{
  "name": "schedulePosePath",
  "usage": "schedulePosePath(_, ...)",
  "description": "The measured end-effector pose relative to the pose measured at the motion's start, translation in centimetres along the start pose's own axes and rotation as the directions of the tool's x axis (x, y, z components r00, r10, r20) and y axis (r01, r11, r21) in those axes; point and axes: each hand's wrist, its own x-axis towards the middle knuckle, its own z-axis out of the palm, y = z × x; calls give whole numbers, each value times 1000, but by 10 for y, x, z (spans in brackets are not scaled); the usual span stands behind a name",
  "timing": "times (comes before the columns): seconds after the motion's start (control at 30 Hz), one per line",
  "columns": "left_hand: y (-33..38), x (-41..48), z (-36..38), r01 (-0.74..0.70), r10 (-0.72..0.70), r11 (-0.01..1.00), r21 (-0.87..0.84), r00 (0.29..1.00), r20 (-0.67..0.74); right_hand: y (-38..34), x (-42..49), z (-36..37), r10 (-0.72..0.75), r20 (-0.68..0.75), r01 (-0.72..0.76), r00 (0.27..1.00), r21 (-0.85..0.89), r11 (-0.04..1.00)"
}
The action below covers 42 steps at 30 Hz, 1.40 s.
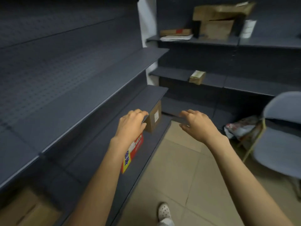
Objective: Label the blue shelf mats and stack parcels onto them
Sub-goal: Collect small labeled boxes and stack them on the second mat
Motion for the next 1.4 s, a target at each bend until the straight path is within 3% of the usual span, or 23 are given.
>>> schedulePosePath(0.2,13,134,-18,-63,71,995,76,992,-106,61,106,-46,-14,-121,9,993,-45,999)
schedulePosePath(0.5,4,313,-106,-16,117,957,289,934,-337,93,282,-133,-199,-333,166,922,-127,978)
schedulePosePath(0.73,-6,368,-123,83,72,910,406,933,-352,121,367,-144,-296,-357,259,886,-151,954)
schedulePosePath(0.97,-6,409,-130,238,-29,861,449,905,-424,124,451,-160,-482,-375,477,792,-112,872)
schedulePosePath(1.17,21,467,-141,357,-81,816,454,849,-522,150,516,-175,-584,-450,588,676,-149,795)
schedulePosePath(1.3,37,502,-155,395,-79,783,480,829,-554,166,558,-192,-585,-516,619,625,-128,775)
schedulePosePath(1.4,35,520,-170,458,-100,777,431,767,-634,160,582,-201,-567,-578,643,587,-92,760)
